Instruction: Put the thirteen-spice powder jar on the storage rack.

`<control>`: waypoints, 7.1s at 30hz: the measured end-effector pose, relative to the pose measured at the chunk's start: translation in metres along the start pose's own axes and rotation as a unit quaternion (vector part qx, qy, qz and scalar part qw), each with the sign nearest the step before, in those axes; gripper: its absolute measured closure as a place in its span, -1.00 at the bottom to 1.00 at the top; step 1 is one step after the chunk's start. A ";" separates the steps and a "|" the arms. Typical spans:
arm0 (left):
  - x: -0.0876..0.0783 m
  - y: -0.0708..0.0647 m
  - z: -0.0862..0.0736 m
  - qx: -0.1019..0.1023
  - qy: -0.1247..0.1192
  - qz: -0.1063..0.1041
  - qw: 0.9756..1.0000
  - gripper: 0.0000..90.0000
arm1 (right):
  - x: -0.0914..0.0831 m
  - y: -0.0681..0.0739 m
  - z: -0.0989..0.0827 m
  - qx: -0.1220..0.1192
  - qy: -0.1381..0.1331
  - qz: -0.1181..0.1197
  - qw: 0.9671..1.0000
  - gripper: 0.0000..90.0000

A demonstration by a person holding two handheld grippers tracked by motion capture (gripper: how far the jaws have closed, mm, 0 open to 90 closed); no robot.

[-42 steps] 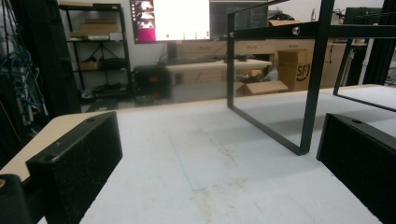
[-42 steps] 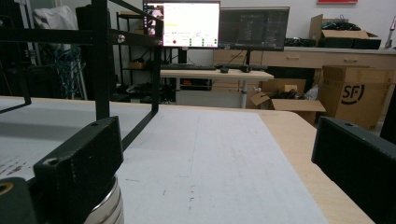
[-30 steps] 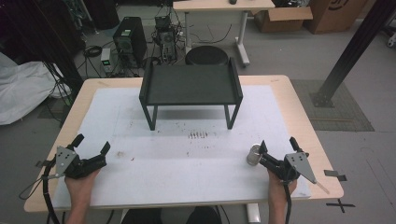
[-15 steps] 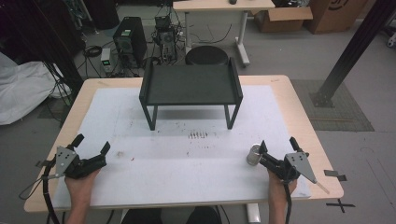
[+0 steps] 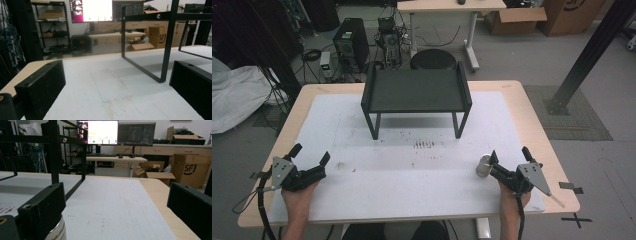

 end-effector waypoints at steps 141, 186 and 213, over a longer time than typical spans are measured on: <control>0.000 0.000 0.000 0.001 0.000 0.000 1.000 -0.97 | 0.014 0.023 -0.009 0.015 0.225 0.262 0.938 -0.39; 0.000 0.000 0.000 0.001 0.000 0.000 1.000 -0.96 | 0.009 0.025 -0.010 0.033 0.191 0.276 0.942 0.08; 0.000 0.000 0.000 0.001 -0.001 0.000 1.000 -0.96 | 0.020 0.050 0.042 0.014 0.175 0.304 0.936 0.08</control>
Point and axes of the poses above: each handheld gripper's, and its own axes: x roughly forward along the jaws, z roughly out of its top, y roughly to its left, the point moved 5 cm from there along x, roughly forward along the jaws, and after that the axes turned 14 degrees about z, right-handed, at the moved point
